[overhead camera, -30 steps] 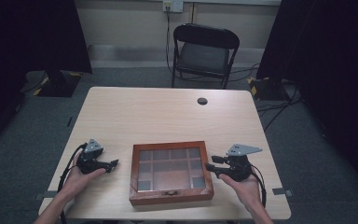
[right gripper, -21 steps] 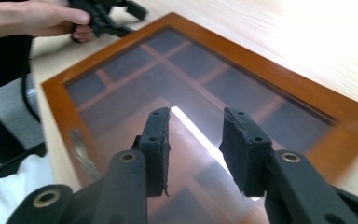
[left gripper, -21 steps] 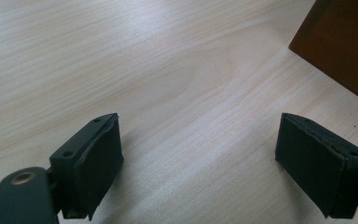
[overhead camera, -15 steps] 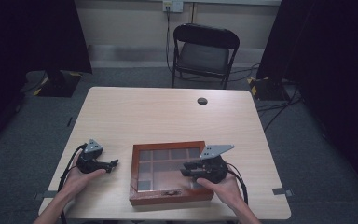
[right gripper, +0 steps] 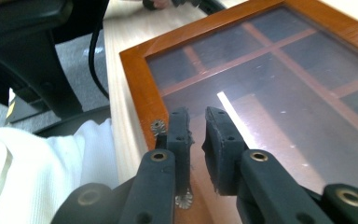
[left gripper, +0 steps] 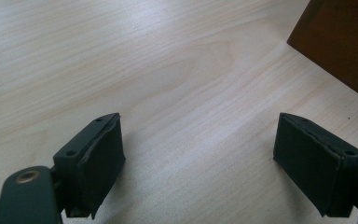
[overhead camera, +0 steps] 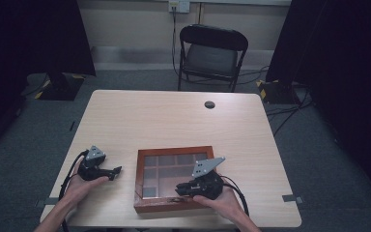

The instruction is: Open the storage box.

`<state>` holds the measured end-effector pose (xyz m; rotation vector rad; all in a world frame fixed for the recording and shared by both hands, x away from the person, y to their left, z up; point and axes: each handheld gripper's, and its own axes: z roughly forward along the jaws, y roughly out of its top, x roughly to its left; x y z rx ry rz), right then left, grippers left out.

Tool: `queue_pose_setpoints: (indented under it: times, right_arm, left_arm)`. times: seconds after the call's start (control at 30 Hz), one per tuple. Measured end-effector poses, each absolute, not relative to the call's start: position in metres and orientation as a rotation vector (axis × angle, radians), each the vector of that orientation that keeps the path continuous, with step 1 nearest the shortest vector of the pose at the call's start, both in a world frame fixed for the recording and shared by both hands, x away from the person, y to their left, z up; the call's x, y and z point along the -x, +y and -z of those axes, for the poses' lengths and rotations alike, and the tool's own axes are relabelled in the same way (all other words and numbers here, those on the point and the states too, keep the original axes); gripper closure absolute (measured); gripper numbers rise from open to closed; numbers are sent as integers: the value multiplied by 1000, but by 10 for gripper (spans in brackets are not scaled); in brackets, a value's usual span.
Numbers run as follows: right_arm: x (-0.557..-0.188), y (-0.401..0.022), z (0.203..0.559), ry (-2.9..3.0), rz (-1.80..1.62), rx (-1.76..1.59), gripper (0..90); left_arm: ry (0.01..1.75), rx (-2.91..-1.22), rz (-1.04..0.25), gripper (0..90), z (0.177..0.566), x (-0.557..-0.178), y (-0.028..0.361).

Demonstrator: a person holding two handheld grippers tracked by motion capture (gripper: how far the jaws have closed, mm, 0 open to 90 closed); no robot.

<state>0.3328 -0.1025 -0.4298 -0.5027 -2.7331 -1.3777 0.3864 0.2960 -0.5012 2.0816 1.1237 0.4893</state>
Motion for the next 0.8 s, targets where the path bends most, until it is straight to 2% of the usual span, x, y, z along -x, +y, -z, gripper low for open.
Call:
queue_pose_setpoints:
  times: [0.67,0.8]
  right_arm:
    - [-327,-100,436,-2719,1341,407,779]
    - [-326,-99,440,-2724,1303,390,809]
  left_arm:
    - [1096,-2062,-462,176,490,-381,293]
    - [1089,-2067,-459,177,489,-380,291]
